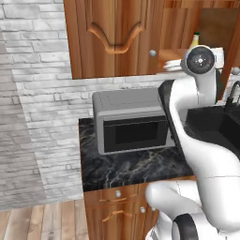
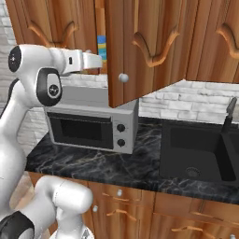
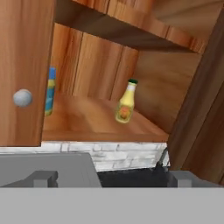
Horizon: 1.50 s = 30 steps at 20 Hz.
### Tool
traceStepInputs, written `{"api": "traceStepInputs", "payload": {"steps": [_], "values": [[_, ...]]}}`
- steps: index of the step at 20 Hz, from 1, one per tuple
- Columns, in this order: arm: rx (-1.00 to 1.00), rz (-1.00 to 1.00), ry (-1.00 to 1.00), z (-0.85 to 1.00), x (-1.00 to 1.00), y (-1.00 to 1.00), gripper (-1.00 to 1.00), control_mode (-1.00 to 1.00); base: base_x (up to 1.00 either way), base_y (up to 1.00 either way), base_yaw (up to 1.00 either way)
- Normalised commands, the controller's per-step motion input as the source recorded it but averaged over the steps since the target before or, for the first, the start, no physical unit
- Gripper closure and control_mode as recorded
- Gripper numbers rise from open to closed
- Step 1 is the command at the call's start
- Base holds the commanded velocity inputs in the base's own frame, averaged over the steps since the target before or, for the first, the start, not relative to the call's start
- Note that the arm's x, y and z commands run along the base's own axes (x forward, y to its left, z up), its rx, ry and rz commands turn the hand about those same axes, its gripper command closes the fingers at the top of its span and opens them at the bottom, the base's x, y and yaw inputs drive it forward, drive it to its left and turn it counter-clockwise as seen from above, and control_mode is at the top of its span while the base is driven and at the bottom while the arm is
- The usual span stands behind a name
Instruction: Move the mayonnaise and mustard from the cabinet to the dining counter.
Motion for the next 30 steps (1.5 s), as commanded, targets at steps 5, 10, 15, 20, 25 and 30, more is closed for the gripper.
{"api": "traceStepInputs", "payload": {"steps": [5,10,15,20,25,30], "values": [[-0.29,-0.17,0.12,-0.06,0.80,0.00,-1.00,-1.00,0.00,0.00,0.00],[-0.11,-0.03,0.23,0.00,0.43,-0.48,-1.00,-1.00,0.00,0.00,0.00],[-0.01,-0.01,0.23,0.00,0.34,-0.43,-1.00,-1.00,0.00,0.00,0.00],[-0.10,-0.11,0.22,0.00,0.34,-0.30,-1.00,-1.00,0.00,0.00,0.00],[-0.14,-0.20,0.27,0.00,0.04,-0.51,-1.00,-1.00,0.00,0.00,0.00],[-0.11,-0.28,0.23,-0.01,-0.07,-0.76,-1.00,-1.00,0.00,0.00,0.00]]}}
